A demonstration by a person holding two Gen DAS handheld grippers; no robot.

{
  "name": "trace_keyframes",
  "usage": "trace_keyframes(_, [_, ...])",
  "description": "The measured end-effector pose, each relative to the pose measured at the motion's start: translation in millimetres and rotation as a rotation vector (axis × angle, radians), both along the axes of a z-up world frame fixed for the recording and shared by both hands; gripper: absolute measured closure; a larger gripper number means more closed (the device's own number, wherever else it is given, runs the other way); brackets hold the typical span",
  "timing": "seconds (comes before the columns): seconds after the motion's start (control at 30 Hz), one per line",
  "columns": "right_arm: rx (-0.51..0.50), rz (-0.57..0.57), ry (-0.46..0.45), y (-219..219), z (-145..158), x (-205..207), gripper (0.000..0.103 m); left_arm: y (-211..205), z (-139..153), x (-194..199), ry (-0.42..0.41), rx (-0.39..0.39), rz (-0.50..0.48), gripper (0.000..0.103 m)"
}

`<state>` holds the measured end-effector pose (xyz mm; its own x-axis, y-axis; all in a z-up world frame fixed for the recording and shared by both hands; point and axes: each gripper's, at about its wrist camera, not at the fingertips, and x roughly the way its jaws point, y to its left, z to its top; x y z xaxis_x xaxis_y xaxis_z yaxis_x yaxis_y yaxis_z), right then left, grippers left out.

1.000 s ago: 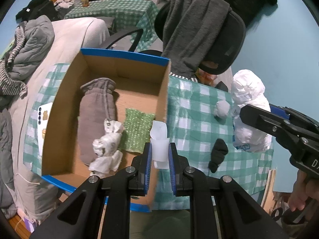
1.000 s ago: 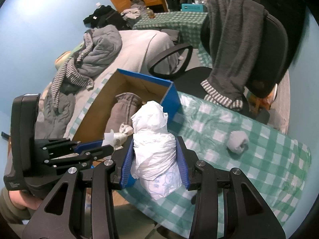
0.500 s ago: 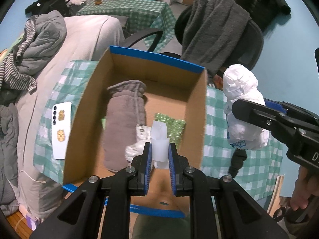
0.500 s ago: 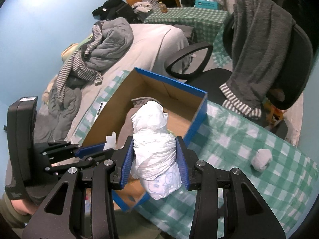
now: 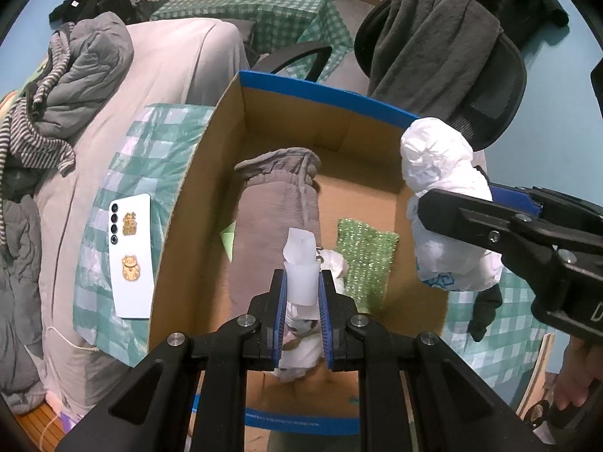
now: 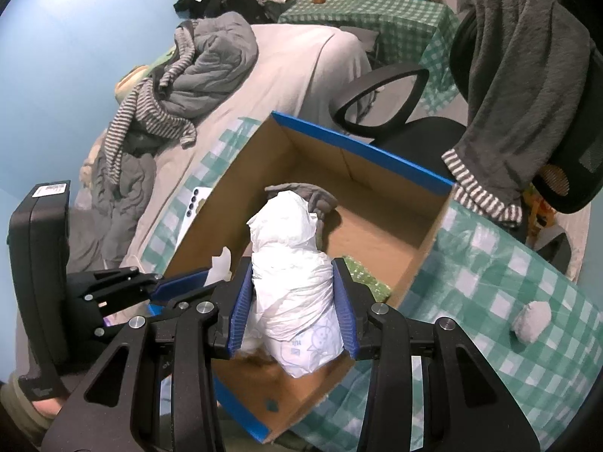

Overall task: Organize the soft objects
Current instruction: 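Open left gripper releasing the paper cup into the box while right gripper drops the white bag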

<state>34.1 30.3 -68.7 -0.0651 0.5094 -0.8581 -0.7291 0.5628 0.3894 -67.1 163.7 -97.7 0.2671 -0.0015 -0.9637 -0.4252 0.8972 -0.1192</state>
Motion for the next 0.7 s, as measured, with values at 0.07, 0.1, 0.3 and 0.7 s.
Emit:
trace_keyframes(0.07, [-0.007,-0.003,0.011,5,-5,2,0.063,3,-4,1,0.006,-0.008,0.001,0.087])
trace_keyframes(0.1, [-0.009,-0.006,0.017,7,-7,2,0.063,3,-7,2,0.011,-0.012,0.004,0.086])
trace_keyframes(0.3, [-0.028,-0.011,0.052,15,-19,4,0.059,10,-16,3,0.031,-0.04,0.025,0.077])
trace_keyframes(0.7, [-0.056,-0.041,0.01,11,-12,10,0.047,16,-9,-3,0.015,-0.039,0.056,0.054])
